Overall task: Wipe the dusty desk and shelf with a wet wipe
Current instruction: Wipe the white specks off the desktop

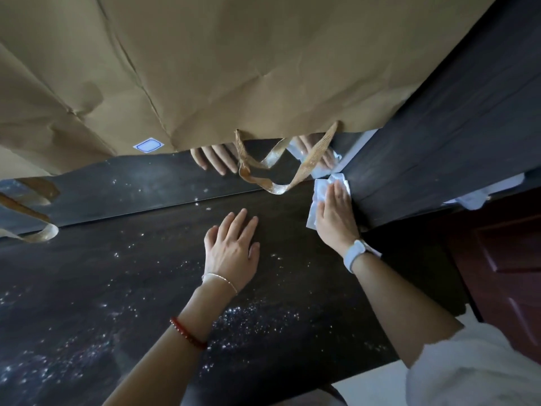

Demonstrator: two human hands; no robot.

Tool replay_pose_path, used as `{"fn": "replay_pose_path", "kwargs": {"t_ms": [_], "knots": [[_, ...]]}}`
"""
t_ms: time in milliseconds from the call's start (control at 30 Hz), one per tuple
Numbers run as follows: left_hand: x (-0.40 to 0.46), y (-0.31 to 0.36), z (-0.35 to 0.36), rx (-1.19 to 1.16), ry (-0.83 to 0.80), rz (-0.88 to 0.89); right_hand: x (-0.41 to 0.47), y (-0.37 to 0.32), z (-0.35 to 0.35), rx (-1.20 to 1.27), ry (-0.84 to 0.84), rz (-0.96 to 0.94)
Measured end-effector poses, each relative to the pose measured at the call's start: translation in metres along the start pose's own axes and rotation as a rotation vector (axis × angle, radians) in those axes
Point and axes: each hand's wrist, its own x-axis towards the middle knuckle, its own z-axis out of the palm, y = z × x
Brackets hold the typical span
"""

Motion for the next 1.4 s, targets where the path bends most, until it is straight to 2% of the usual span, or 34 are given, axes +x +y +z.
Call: {"fn": "replay_pose_path", "kwargs": {"t_ms": [100, 300, 467, 633, 700, 767, 867, 933, 1000, 1067, 1167, 1200, 1233, 1300, 1400], "knots": [[0.011, 0.009, 0.007, 0.044, -0.069, -0.024, -0.036, 0.004, 0.001, 0.025, 0.005, 0.072], [0.011, 0.011, 0.015, 0.008, -0.037, -0.075, -0.126, 0.021, 0.013, -0.072, 0.035, 0.043], [0.011, 0.008, 0.014, 0.030, -0.006, -0.053, -0.083, 0.020, 0.010, -0.087, 0.012, -0.093], [0.016, -0.001, 0.007, -0.010, -0.039, -0.024, -0.004, 0.006, -0.002, 0.088, 0.025, -0.003], [0.018, -0.009, 0.002, -0.014, -0.074, -0.001, -0.019, -0.002, 0.001, 0.067, 0.049, -0.130], [0.019, -0.014, 0.000, 0.006, -0.094, 0.015, -0.071, -0.013, 0.008, 0.138, -0.005, -0.447], [0.018, -0.015, -0.001, 0.028, -0.090, 0.016, -0.159, -0.018, 0.022, 0.199, -0.256, -0.907], [0.017, -0.013, -0.001, 0.042, -0.088, 0.027, -0.167, -0.011, 0.021, 0.219, -0.355, -0.998], [0.015, -0.013, 0.000, 0.056, -0.083, 0.027, -0.137, -0.008, 0.005, 0.275, -0.336, -0.887], [0.015, -0.014, 0.001, 0.074, -0.082, 0.038, -0.096, -0.005, -0.011, 0.305, -0.180, -0.646], [0.016, -0.019, 0.001, 0.096, -0.079, 0.073, -0.065, -0.001, 0.001, 0.164, 0.053, -0.222], [0.017, -0.021, 0.001, 0.102, -0.079, 0.086, -0.071, -0.007, 0.013, 0.098, 0.077, -0.138], [0.018, -0.022, 0.001, 0.105, -0.079, 0.093, -0.086, -0.016, 0.026, 0.078, 0.074, -0.134], [0.017, -0.022, 0.002, 0.107, -0.068, 0.085, -0.136, -0.036, 0.045, 0.136, -0.022, -0.327], [0.015, -0.021, 0.006, 0.110, -0.059, 0.089, -0.206, -0.037, 0.047, 0.088, -0.183, -0.767]]}}
